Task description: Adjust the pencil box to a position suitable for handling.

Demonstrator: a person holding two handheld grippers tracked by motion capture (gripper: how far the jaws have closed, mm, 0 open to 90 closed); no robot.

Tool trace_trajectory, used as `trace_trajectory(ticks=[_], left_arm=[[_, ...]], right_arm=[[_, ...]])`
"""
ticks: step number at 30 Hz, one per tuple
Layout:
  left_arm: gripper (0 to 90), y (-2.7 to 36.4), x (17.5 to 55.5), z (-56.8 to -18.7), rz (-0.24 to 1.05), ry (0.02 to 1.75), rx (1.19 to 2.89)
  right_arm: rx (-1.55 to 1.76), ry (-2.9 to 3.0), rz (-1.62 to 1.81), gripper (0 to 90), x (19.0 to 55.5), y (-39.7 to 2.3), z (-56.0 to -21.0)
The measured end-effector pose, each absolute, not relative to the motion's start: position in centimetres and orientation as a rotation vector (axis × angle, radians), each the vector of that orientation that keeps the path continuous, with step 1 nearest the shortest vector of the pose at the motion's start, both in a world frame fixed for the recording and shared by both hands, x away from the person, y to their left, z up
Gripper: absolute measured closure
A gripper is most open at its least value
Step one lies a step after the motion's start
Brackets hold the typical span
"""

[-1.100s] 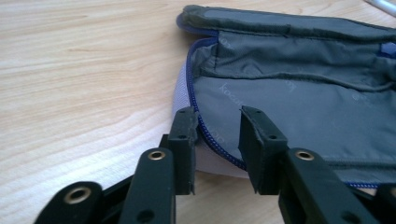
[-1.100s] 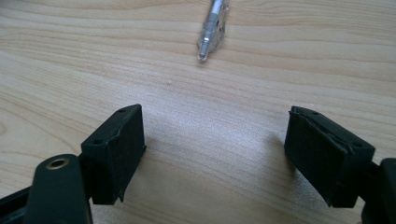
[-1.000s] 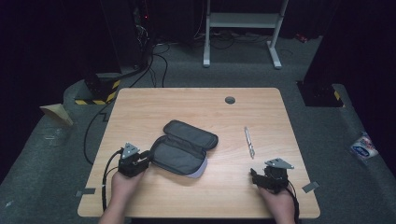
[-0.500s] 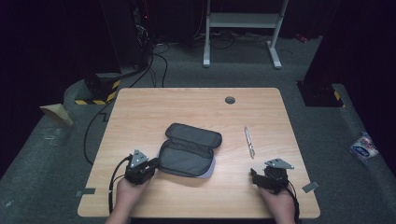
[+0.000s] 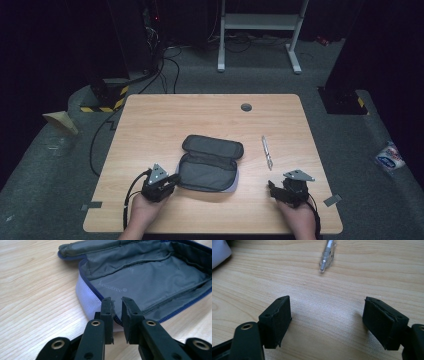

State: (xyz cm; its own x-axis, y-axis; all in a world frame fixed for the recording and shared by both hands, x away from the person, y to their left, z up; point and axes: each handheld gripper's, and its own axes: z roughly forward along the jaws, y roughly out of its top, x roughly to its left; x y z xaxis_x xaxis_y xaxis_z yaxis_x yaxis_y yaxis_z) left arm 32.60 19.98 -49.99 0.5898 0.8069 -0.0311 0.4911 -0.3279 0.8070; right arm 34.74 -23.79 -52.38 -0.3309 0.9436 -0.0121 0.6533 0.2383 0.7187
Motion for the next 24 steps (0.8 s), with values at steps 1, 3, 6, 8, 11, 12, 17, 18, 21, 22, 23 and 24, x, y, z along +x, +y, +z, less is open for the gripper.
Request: trace_trajectory(ticks=[1,3,6,8,11,12,17,18,21,22,23,24], left_arm=[[79.4,19.8,32.5,-50.0,0.488,1.027,1.994],[79.3,19.5,32.5,-50.0,0.485,1.012,2.005],[79.1,19.1,32.4,-50.0,0.486,0.998,2.012],[78.9,18.8,32.3,-50.0,0.479,0.988,2.016],[78.8,18.4,32.2,-50.0,0.468,0.972,2.017],[78.8,18.1,32.2,-49.9,0.470,0.962,2.021],[77.8,17.4,32.1,-49.9,0.471,0.944,2.015],[77.7,17.3,32.2,-49.9,0.474,0.936,2.018],[78.1,16.7,32.5,-50.0,0.476,0.943,2.000],[78.2,16.4,32.7,-50.0,0.483,0.937,2.004],[78.2,16.3,32.8,-50.0,0.485,0.930,2.008],[78.2,16.1,32.9,-50.0,0.487,0.934,2.000]], right_arm=[[1.457,2.070,0.867,22.6,34.7,-23.8,-52.4],[1.459,2.070,0.867,22.6,34.7,-23.8,-52.4],[1.449,2.074,0.870,25.1,34.7,-23.8,-52.4],[1.448,2.074,0.870,25.7,34.7,-23.8,-52.4],[1.448,2.072,0.872,27.2,34.6,-23.8,-52.3],[1.448,2.072,0.871,27.3,34.6,-23.8,-52.3],[1.445,2.071,0.873,28.1,34.6,-23.8,-52.3],[1.444,2.072,0.872,28.2,34.6,-23.8,-52.3],[1.443,2.072,0.872,28.4,34.6,-23.8,-52.3],[1.443,2.071,0.872,28.5,34.6,-23.8,-52.3],[1.443,2.071,0.871,28.5,34.6,-23.8,-52.3],[1.443,2.071,0.871,28.5,34.6,-23.8,-52.3]])
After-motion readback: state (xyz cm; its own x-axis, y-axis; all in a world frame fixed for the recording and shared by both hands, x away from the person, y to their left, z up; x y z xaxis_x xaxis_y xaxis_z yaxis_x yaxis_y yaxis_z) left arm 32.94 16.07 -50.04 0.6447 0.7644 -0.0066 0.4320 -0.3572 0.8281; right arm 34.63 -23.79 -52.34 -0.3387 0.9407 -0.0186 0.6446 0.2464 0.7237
